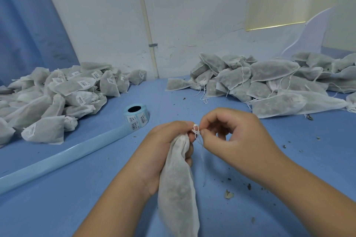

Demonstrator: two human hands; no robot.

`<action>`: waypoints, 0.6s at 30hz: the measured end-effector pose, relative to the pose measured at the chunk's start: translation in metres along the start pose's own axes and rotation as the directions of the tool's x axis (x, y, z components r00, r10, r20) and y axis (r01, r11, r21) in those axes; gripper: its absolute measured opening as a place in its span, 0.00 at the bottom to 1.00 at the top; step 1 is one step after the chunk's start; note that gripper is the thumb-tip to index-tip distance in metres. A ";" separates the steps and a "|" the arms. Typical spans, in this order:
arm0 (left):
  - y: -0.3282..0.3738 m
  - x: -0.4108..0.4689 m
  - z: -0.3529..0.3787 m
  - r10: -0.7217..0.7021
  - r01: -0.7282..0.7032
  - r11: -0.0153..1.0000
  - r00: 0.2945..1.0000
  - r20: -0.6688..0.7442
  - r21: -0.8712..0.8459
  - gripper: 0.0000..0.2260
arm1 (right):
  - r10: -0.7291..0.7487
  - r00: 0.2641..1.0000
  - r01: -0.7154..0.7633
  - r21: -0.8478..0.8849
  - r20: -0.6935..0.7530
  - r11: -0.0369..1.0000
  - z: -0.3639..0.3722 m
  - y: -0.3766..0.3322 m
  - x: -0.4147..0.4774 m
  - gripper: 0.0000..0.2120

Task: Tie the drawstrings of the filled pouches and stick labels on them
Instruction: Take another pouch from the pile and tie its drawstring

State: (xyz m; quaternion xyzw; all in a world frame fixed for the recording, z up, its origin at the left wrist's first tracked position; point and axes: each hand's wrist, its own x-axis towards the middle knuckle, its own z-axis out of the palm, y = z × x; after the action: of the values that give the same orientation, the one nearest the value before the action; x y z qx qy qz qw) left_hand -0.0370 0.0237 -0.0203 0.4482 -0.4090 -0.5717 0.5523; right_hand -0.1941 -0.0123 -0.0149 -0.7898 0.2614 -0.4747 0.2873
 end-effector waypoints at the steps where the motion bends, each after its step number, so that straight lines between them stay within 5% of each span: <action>1: 0.000 -0.001 0.000 0.008 -0.008 1.000 1.000 -0.007 0.004 0.08 | -0.007 1.000 0.007 -0.013 -0.003 1.000 0.000 0.000 0.000 0.08; 18: -0.001 -0.004 0.002 0.114 -0.107 0.992 0.989 -0.097 0.073 0.10 | -0.014 0.998 0.009 -0.070 -0.066 0.998 0.001 0.002 0.000 0.07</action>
State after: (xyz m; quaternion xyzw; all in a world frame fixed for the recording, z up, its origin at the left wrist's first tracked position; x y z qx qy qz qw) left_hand -0.0395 0.0278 -0.0200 0.4716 -0.4241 -0.5025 0.5875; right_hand -0.1940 -0.0136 -0.0170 -0.7846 0.2825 -0.4929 0.2482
